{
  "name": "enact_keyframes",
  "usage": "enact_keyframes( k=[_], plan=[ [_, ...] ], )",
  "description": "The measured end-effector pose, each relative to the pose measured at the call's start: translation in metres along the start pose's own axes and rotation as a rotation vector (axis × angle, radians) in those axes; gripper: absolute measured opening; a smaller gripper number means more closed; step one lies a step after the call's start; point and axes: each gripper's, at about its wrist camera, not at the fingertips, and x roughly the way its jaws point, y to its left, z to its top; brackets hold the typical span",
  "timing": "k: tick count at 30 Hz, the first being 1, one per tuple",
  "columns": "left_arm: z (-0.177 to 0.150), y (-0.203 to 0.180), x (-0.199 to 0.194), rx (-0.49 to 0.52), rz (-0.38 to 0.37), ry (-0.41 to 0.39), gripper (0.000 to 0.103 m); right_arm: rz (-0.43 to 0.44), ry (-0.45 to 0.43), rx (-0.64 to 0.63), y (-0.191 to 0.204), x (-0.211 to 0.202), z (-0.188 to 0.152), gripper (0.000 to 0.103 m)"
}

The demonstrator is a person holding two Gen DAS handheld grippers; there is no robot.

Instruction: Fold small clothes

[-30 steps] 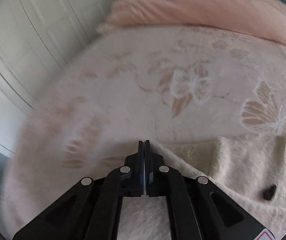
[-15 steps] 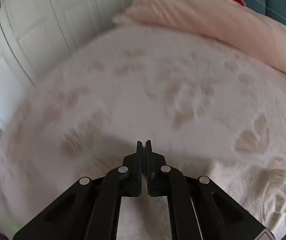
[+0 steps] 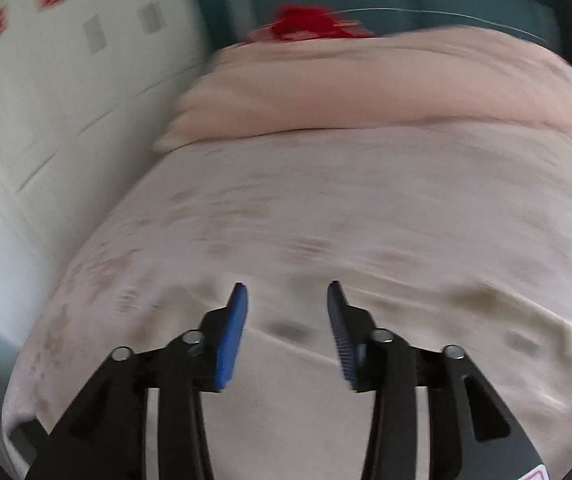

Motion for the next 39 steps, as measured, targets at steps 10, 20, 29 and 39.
enact_keyframes(
  k=[10,20,29,39],
  plan=[
    [0.000,-0.004,0.006,0.019,0.030,0.008,0.020,-0.178,0.174,0.378,-0.233,-0.009,-0.041,0.032],
    [-0.001,-0.005,0.008,0.026,0.037,0.010,0.020,-0.389,0.065,0.232,-0.201,-0.027,-0.032,0.028],
    [-0.001,-0.005,0.008,0.021,0.031,0.009,0.020,0.101,0.175,-0.093,0.021,0.007,-0.034,0.016],
    [0.007,-0.002,0.009,-0.007,0.023,0.038,0.021,0.027,0.111,0.070,-0.007,-0.045,-0.085,0.042]
  ],
)
